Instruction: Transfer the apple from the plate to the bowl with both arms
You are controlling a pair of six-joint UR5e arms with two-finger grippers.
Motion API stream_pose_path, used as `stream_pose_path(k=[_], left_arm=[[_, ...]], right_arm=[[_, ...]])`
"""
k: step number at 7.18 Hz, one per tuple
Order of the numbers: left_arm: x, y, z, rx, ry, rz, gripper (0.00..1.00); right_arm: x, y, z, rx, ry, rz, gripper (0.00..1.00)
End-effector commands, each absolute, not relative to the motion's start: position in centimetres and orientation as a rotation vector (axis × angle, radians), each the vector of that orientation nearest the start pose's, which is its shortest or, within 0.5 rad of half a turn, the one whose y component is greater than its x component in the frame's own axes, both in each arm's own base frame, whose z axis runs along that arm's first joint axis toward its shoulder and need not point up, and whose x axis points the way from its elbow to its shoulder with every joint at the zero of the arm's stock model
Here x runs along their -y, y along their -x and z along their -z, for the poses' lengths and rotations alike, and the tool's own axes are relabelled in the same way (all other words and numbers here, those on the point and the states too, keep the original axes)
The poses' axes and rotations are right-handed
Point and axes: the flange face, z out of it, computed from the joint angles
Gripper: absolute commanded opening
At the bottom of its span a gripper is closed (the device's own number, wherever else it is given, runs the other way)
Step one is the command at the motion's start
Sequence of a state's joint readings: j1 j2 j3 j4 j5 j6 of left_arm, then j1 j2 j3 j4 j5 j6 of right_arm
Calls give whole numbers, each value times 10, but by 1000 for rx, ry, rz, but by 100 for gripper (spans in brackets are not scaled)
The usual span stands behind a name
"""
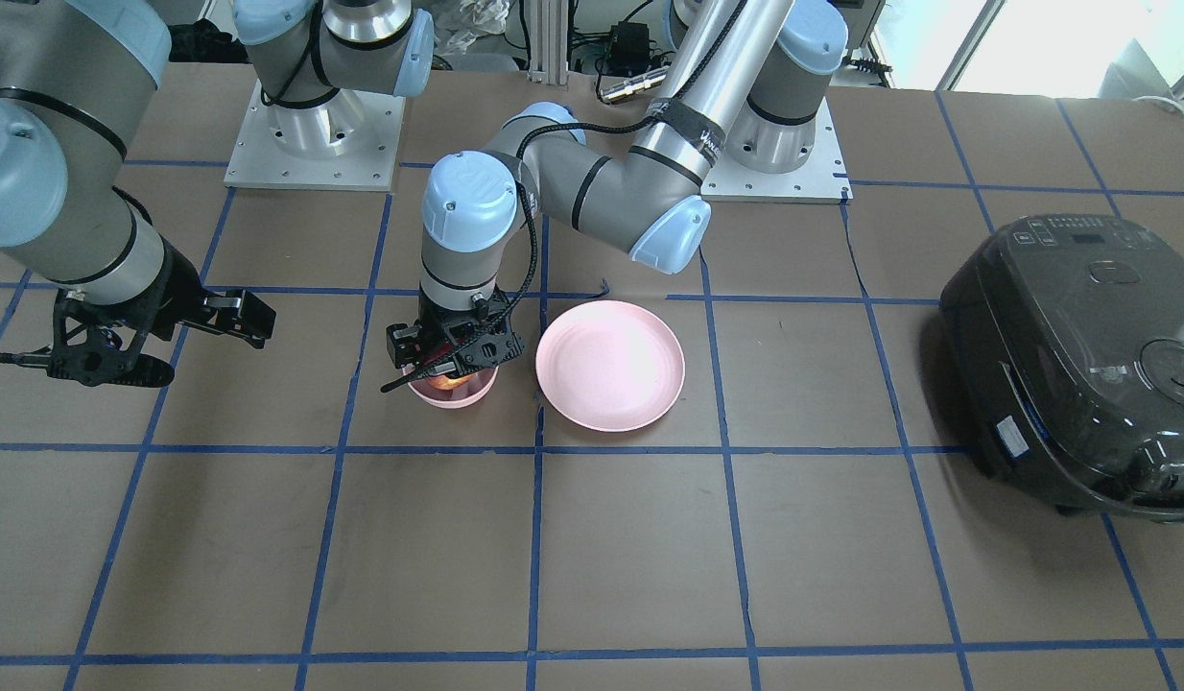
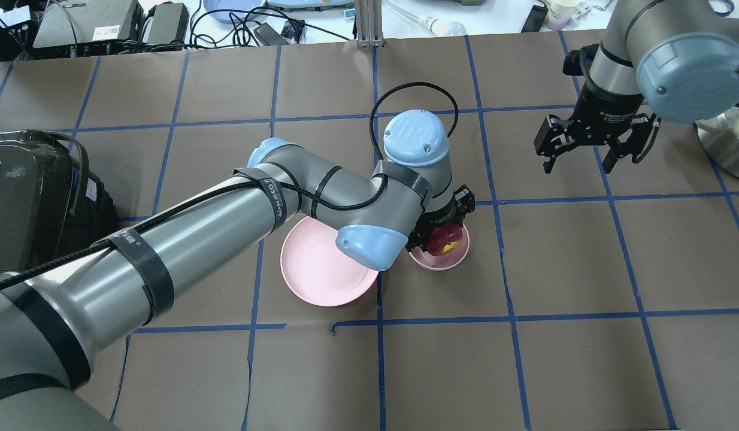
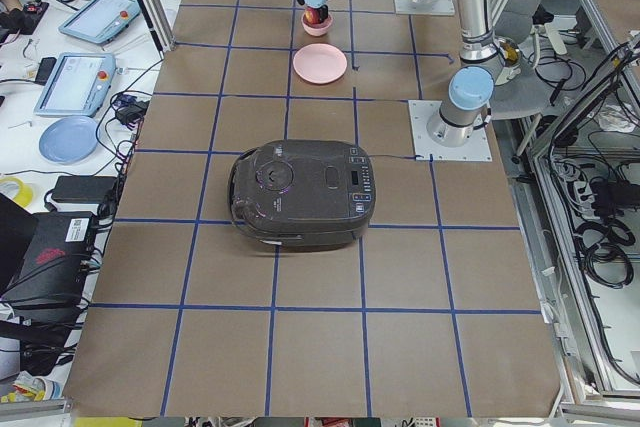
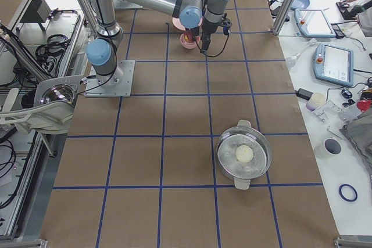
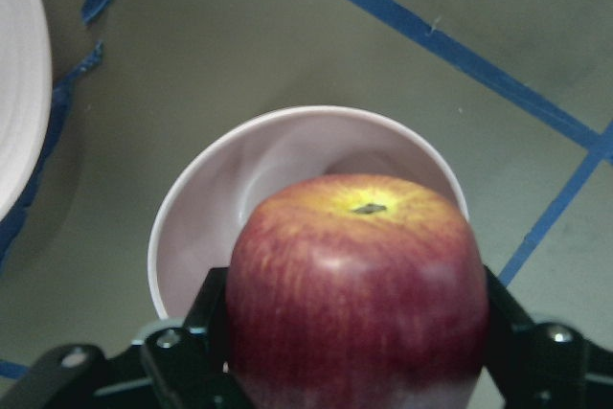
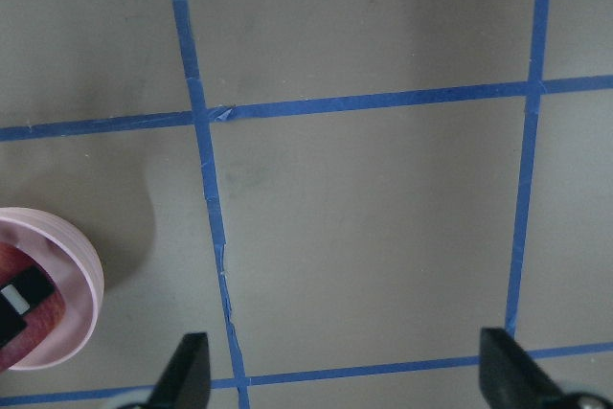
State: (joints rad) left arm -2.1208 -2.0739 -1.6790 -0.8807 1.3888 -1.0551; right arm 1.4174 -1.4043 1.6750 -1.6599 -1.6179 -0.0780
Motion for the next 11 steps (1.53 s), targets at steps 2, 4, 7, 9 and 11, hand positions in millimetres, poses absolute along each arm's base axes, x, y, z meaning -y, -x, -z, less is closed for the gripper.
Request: stream_pose_path(k=[2,4,7,9,11], left_arm=[[462,460,-215,-3230,739,-124,100],[467,453,-238,-3271,660,-75,100],[490,389,-314,-3271,473,-62,100],[502,320,-420,-3276,307,-55,100],[489,262,-504,-3190,-50,151,100]], right_arm=[[542,-40,-365,-3150,-112,-274,100],[547,-37,-374,-3166,-125,-233,100],[546,-41,-407,-3186,-113,-149,100],[531,-65,-444,-3184,-61,-32,100],[517,-93,-464,-3186,-6,34,100]])
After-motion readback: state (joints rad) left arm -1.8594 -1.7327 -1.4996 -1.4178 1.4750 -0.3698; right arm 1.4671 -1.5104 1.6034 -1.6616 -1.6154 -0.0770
